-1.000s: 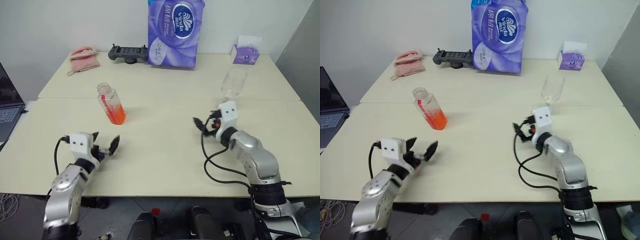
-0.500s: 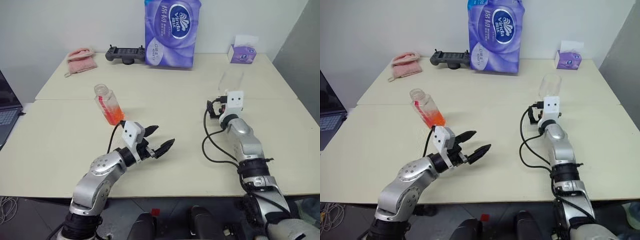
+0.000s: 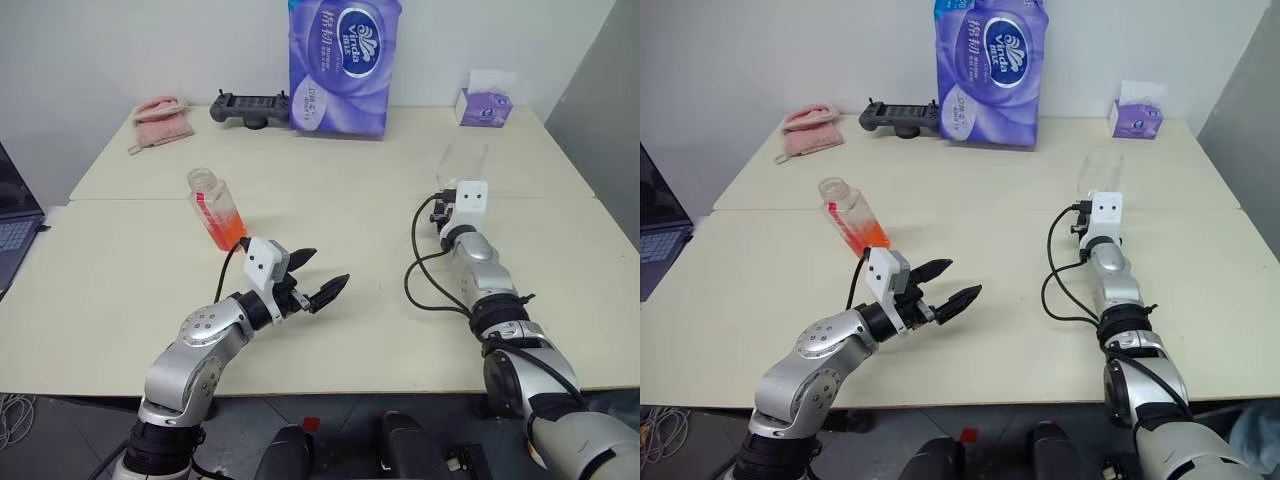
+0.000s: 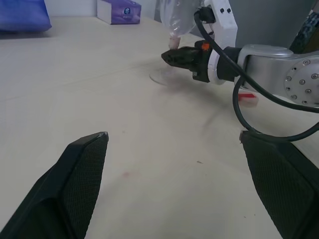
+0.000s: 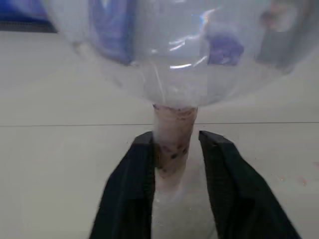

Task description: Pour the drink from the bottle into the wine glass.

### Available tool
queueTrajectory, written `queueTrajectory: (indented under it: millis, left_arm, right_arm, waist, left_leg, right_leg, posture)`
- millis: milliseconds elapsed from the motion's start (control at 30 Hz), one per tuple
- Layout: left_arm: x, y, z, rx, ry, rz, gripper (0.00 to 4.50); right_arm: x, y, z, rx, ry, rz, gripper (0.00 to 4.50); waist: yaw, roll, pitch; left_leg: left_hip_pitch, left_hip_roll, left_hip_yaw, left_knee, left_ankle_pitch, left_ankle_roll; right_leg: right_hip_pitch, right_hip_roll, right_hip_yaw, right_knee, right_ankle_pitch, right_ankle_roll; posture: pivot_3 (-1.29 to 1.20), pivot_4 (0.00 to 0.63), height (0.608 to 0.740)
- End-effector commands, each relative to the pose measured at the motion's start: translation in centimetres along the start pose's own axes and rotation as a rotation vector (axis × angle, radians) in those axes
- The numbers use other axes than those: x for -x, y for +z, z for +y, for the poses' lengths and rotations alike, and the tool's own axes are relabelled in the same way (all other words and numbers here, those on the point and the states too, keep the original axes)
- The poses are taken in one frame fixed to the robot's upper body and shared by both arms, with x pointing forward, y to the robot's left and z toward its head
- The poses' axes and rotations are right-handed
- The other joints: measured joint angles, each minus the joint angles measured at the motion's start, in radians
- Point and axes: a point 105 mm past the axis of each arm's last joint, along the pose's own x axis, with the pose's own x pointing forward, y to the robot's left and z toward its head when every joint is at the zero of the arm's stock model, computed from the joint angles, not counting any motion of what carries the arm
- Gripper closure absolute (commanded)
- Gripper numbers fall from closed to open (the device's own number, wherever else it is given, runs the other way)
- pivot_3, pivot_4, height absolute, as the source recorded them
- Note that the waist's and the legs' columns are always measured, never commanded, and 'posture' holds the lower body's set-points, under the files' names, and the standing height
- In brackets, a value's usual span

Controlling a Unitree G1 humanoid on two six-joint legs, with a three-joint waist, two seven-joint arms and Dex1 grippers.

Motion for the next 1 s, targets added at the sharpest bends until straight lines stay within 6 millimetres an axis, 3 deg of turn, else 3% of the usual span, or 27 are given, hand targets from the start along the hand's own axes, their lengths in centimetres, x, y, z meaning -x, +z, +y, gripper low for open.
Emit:
queueTrajectory:
  millis: [33,67,133,300,400,567,700,1000]
  left_arm:
    - [0.2,1.8,0.1,-0.033,0.005,-0.068,0.00]
    - [0.3,1.8,0.3,-0.033,0.009,-0.070,0.00]
    - [0.9,2.0,0.6,-0.043,0.018,-0.080,0.00]
    - [3.7,2.8,1.2,-0.088,-0.003,-0.080,0.00]
    - [5.5,2.2,1.2,-0.113,-0.021,-0.015,0.00]
    - [7.3,0.8,1.5,-0.130,-0.020,0.073,0.00]
    - [6.5,0.9,1.6,-0.118,-0.004,0.048,0.00]
    - [5.5,1.1,1.5,-0.116,-0.003,0.028,0.00]
  right_arm:
    - [-0.1,2.2,0.3,0.011,0.012,-0.089,4.17]
    - [0.0,2.4,0.6,0.012,0.032,-0.101,4.38]
    - [0.8,3.1,2.4,0.013,0.152,-0.140,4.37]
    - [6.6,5.1,8.6,0.010,0.574,-0.219,4.37]
    - [9.5,5.0,10.9,0.027,0.714,-0.197,4.37]
    - [11.9,3.3,12.7,0.061,0.782,-0.129,4.37]
    - [13.0,1.7,13.6,0.072,0.821,-0.075,4.37]
    - [12.3,0.6,14.0,0.086,0.787,-0.046,4.37]
  waist:
    - [0.000,0.000,0.000]
    - [0.000,0.000,0.000]
    - [0.000,0.000,0.000]
    - [-0.008,0.001,0.001]
    - [-0.010,0.001,0.001]
    - [-0.004,0.001,0.001]
    - [0.006,0.001,0.001]
    - [0.009,0.001,0.001]
  left_leg:
    - [0.000,0.000,0.000,0.000,0.000,0.000]
    - [0.000,0.000,0.000,0.000,0.000,0.000]
    - [0.000,0.000,0.000,0.000,0.000,0.000]
    - [0.000,0.002,0.000,-0.001,0.000,0.000]
    - [0.000,0.004,-0.001,-0.001,0.000,0.000]
    - [0.001,0.006,-0.002,0.000,0.000,0.000]
    - [0.001,0.007,-0.002,0.000,0.000,0.000]
    - [0.001,0.011,-0.001,-0.001,0.000,-0.001]
  right_leg:
    - [0.000,0.000,0.000,0.000,0.000,0.000]
    - [0.000,0.000,0.000,0.000,0.000,0.000]
    - [0.000,0.000,0.000,0.000,0.000,0.000]
    - [-0.001,0.001,0.000,0.000,0.000,0.000]
    - [-0.001,0.003,-0.001,0.001,0.000,0.000]
    - [0.001,0.006,-0.002,-0.001,-0.005,0.002]
    - [0.000,0.006,-0.002,-0.001,-0.005,0.002]
    - [0.000,0.009,-0.003,-0.001,-0.005,0.001]
  posture:
    - [0.00,0.150,0.740]
    - [0.00,0.150,0.740]
    - [0.00,0.150,0.740]
    - [0.00,0.150,0.740]
    - [0.00,0.150,0.740]
    - [0.00,0.150,0.740]
    - [0.00,0.150,0.740]
    - [0.00,0.150,0.740]
